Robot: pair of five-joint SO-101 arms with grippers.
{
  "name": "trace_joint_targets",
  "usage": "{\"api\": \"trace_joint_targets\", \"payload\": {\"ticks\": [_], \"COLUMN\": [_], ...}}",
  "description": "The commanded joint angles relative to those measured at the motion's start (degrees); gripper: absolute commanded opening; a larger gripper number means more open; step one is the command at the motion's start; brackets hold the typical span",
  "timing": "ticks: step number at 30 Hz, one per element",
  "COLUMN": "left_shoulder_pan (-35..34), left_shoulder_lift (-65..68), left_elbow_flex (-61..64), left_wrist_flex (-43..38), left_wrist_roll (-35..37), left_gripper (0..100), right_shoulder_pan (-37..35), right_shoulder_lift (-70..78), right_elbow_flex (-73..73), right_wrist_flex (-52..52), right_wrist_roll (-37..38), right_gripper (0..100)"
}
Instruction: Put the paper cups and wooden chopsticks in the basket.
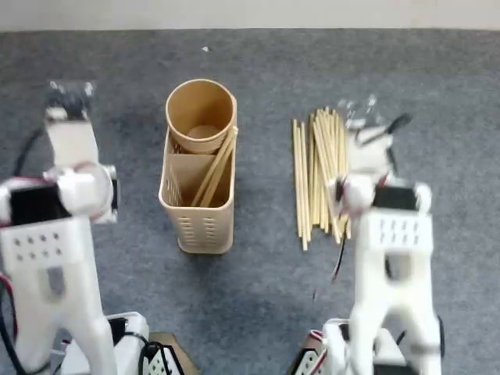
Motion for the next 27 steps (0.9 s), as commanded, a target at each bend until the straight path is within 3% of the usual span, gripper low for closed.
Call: {"api": "trace_joint_targets", "payload": {"ticks": [1, 4, 12, 27], "left_shoulder_pan": [-2.59, -2.77, -2.77, -2.77], "left_shoulder_lift": [-12.09, -17.1, -18.24, -18.24], "left_elbow_flex": [22.81, 29.93, 36.35, 36.44], "left_wrist_flex": [-16.88, -23.03, -27.25, -27.25], "left_wrist_roll": [-0.53, -0.53, -0.62, -0.62], "left_gripper": [9, 9, 9, 9], "right_shoulder_pan": [4.09, 3.65, -5.05, -3.38], "right_shoulder_lift": [19.21, 28.44, 35.3, 46.29], "right_elbow_flex": [-12.79, -15.69, -16.4, -16.92], "right_wrist_flex": [-2.24, -5.05, -9.19, -13.32], "right_wrist_roll": [3.87, 5.89, 5.71, 5.8], "right_gripper": [15.6, 15.6, 15.6, 15.4]}}
